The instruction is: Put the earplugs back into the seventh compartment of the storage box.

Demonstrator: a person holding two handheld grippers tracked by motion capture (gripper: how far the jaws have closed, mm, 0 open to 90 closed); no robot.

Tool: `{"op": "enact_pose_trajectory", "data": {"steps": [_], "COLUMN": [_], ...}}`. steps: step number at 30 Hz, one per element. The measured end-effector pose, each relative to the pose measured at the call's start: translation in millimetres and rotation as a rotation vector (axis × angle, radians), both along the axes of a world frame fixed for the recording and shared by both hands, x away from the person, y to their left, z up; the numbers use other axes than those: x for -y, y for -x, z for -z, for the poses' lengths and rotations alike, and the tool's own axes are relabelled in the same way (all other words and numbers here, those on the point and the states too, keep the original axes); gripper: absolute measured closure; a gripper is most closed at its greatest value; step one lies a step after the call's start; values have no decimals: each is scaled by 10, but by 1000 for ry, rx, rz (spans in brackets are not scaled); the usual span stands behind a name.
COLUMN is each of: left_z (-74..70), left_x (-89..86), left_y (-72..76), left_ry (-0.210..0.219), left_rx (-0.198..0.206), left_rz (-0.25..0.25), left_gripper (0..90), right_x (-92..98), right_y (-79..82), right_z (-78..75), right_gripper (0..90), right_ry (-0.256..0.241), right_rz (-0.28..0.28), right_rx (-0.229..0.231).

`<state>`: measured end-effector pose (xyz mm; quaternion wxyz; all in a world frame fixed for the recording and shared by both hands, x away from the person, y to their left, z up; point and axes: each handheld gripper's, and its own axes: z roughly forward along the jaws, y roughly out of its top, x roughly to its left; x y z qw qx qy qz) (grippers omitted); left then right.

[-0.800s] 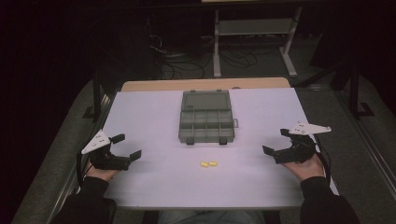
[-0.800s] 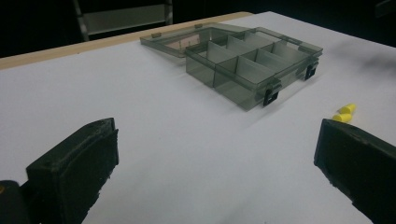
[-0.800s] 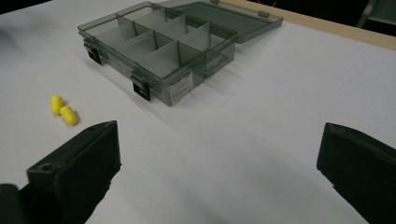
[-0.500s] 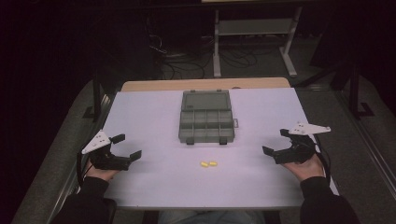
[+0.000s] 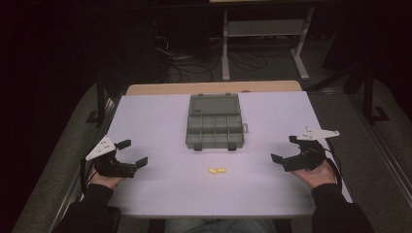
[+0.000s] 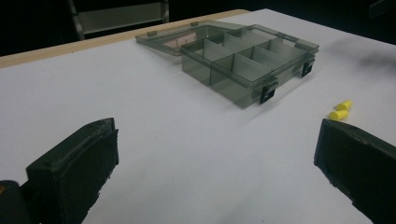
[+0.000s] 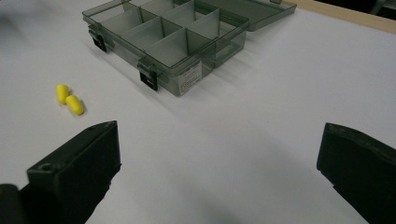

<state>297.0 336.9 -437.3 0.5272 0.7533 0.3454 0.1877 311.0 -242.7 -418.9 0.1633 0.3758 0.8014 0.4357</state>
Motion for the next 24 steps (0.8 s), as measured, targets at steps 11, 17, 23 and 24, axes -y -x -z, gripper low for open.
{"op": "enact_pose_trajectory", "data": {"steps": [11,17,23,24], "left_z": [0,0,-1,-1], "left_x": [6,5,5,5], "left_y": [5,5,8,8], "left_ry": [-4,-4,-6,-6], "left_rx": [-1,0,1,1], "left_rz": [1,-1,2,2], "left_gripper": [0,0,0,0], "right_x": [-113,-268,-436,-436], "right_y": [-26,-57,-114,-114], "right_z": [-95,-158,-192,-192], "right_gripper": [0,0,0,0], "right_ry": [33,70,103,103], "right_rz": [-53,-105,-145,-145], "right_rx": [-21,-16,-33,-33]}}
